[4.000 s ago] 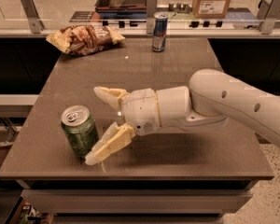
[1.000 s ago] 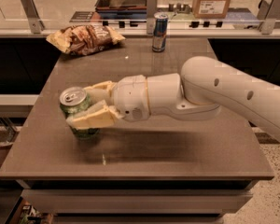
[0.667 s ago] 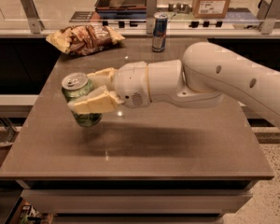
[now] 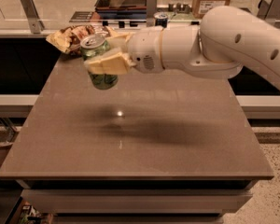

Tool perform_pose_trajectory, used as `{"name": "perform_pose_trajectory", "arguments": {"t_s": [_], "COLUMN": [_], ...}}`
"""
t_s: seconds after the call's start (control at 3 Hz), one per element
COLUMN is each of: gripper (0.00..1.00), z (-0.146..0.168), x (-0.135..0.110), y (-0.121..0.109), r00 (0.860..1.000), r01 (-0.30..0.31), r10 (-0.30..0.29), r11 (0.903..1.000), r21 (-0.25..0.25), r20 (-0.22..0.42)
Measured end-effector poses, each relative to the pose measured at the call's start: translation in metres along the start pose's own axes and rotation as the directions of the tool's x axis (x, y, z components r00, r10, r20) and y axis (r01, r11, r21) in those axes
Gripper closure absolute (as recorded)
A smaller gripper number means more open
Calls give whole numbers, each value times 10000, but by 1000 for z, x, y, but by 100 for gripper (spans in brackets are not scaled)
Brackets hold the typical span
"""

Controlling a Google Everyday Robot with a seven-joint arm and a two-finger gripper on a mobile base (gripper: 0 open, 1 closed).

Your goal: Move green can near brown chip bag

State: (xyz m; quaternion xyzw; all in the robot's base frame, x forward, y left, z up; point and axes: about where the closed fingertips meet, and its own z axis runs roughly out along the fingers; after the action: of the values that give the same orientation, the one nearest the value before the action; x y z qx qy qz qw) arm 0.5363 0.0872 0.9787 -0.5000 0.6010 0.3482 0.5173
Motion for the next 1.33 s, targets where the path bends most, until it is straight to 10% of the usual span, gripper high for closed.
{"name": "perform_pose_trajectory", "arguments": {"t_s": [0.67,1.33], "gripper": [100,100], "z": [-5,11], "x": [-26,-24], "y": [-62,-81], "r00": [9975,9983], "r01": [663,581], "r10": [-686,-583], "r11": [9918,9934], "r21": [1089,992], "r20": [173,-10]}}
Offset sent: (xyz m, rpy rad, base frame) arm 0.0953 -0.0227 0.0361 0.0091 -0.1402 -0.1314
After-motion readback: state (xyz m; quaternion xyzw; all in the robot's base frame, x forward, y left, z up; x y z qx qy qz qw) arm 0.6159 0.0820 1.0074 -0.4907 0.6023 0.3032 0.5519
